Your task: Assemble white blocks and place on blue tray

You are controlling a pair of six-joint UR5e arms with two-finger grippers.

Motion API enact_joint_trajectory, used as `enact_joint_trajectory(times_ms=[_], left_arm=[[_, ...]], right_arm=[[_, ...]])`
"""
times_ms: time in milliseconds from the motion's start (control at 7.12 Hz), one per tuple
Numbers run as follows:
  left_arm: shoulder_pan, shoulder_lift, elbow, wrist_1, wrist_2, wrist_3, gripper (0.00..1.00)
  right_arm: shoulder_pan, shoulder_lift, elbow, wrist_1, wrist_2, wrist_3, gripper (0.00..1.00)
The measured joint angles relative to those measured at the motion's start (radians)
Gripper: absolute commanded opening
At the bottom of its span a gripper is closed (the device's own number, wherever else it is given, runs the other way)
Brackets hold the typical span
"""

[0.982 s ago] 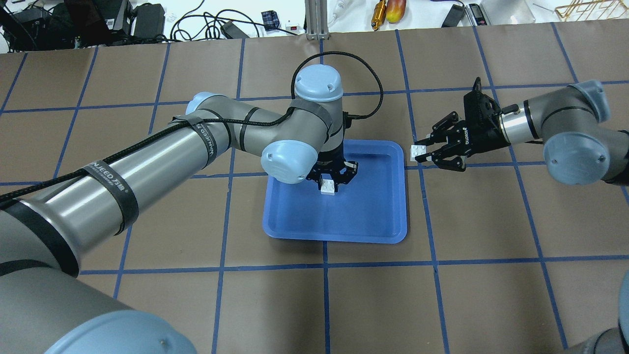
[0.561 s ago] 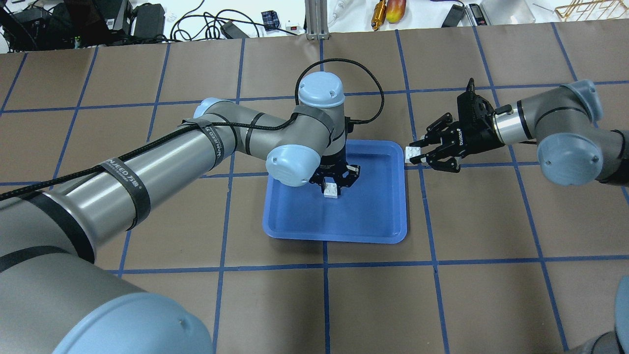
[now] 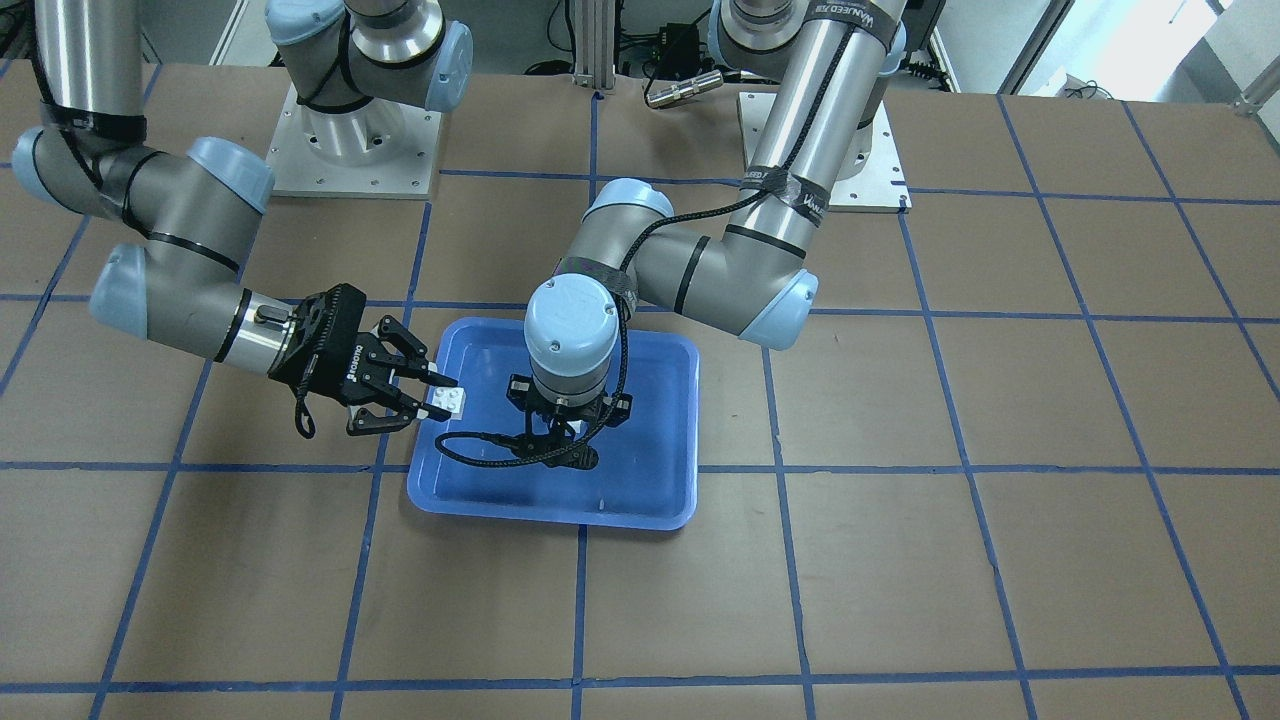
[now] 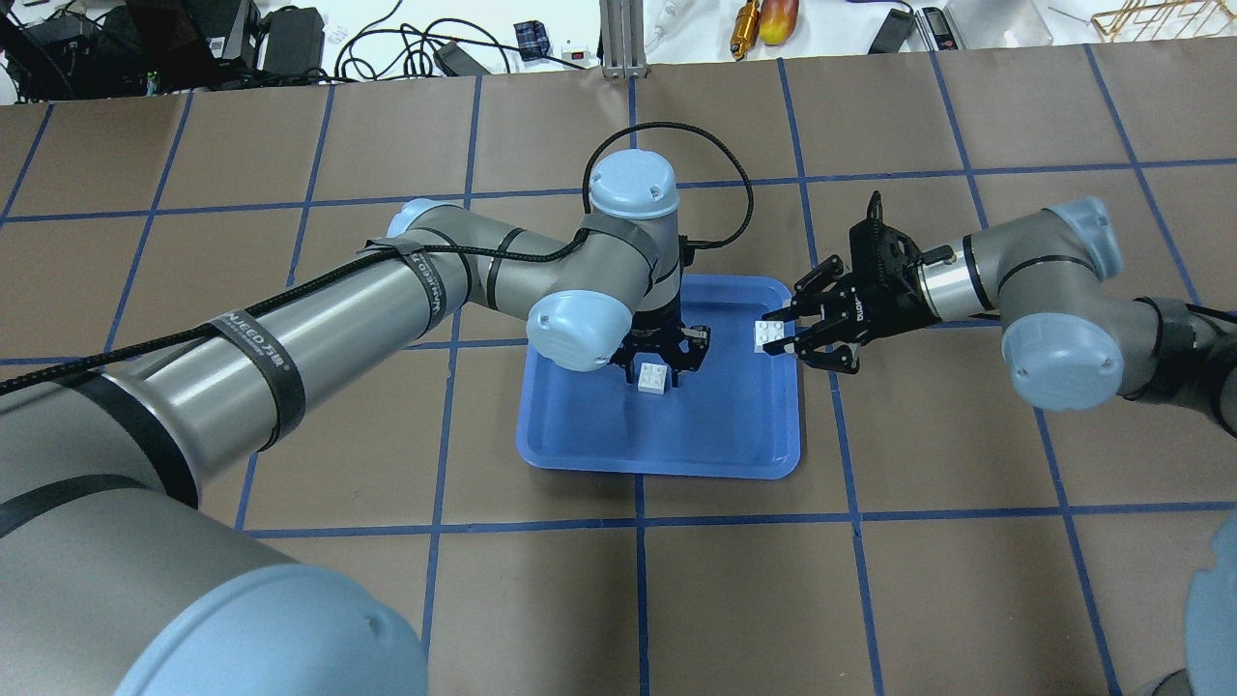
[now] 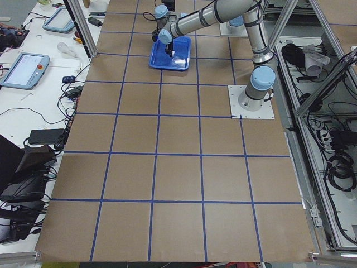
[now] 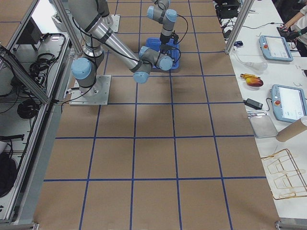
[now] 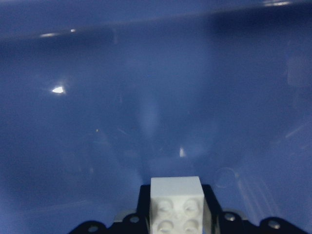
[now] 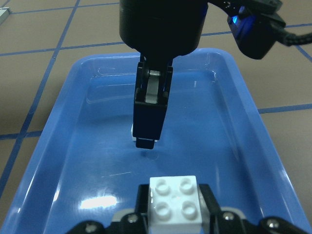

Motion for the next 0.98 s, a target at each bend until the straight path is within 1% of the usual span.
enact_joint_trajectory(times_ms=[281,421,702,982], left_arm=[[-0.005,0.018,0.0,-0.001,0.002,-0.01,1.0],[-0.002,0.037,0.0,-0.009,0.007,-0.003,1.0],[0.039,0.093,0.005,-0.056,0.032,0.058,1.0],[0.114,0.171,0.018,-0.143,0.088,0.138,1.0]], right_arm=[[0.035,0.017,0.061,-0.137,0.023,0.071,0.03],[0.047,0.034,0.07,-0.172,0.026,0.086,0.03],[0.059,0.056,0.073,-0.217,0.028,0.108,0.03],[0.074,0.078,0.073,-0.239,0.051,0.116,0.04]])
